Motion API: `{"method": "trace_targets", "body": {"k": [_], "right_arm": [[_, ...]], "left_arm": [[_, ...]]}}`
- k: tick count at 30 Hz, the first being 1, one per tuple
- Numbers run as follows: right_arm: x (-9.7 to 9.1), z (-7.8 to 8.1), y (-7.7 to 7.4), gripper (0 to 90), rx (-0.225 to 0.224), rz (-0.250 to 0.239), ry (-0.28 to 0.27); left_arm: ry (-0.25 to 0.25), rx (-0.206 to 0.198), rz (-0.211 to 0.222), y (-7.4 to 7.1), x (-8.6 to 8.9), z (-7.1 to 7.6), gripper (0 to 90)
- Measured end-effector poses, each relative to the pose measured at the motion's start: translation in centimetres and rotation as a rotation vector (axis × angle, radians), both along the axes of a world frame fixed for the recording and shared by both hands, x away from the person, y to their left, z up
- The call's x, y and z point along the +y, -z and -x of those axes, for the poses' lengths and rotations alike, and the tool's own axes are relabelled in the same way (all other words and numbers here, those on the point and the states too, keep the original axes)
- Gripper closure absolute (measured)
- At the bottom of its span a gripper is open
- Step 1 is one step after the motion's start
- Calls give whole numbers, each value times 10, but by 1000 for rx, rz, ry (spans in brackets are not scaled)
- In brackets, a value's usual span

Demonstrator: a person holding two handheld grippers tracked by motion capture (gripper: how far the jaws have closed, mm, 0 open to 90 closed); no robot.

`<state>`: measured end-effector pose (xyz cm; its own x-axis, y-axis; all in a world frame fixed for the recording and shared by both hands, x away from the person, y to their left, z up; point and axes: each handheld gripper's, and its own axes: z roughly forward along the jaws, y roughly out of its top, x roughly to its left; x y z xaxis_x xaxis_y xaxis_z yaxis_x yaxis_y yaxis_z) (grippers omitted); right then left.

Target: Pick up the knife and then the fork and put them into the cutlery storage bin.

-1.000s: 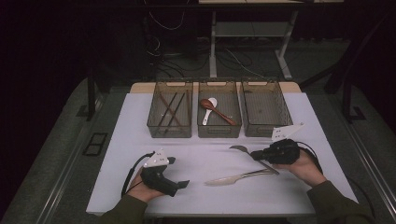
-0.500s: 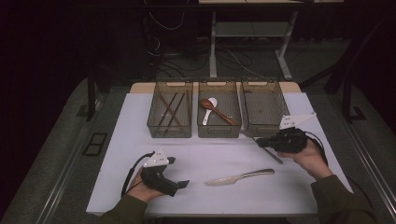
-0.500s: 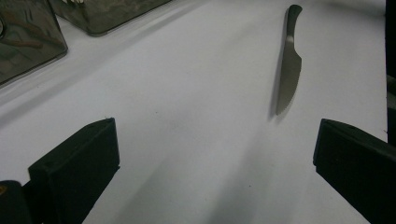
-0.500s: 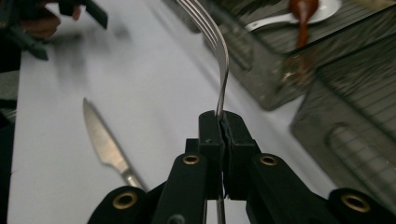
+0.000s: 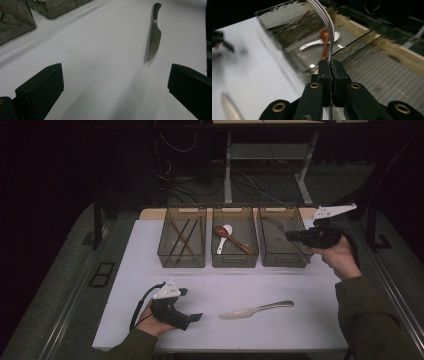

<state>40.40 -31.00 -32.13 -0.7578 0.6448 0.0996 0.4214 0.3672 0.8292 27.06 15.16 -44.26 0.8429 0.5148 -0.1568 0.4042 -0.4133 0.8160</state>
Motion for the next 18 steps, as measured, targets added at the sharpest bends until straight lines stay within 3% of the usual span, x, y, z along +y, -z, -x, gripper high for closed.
{"method": "trace_targets", "body": {"k": [5,10,18], "right_arm": [[-2,-29,-3,877,-2,6,70],[-6,-57,9,878,27,11,134],[-7,-75,42,877,138,53,179]], "left_arm": [[1,0,1,0,0,0,0],[-1,1,3,0,1,0,0],[-1,2,5,1,1,0,0]]}}
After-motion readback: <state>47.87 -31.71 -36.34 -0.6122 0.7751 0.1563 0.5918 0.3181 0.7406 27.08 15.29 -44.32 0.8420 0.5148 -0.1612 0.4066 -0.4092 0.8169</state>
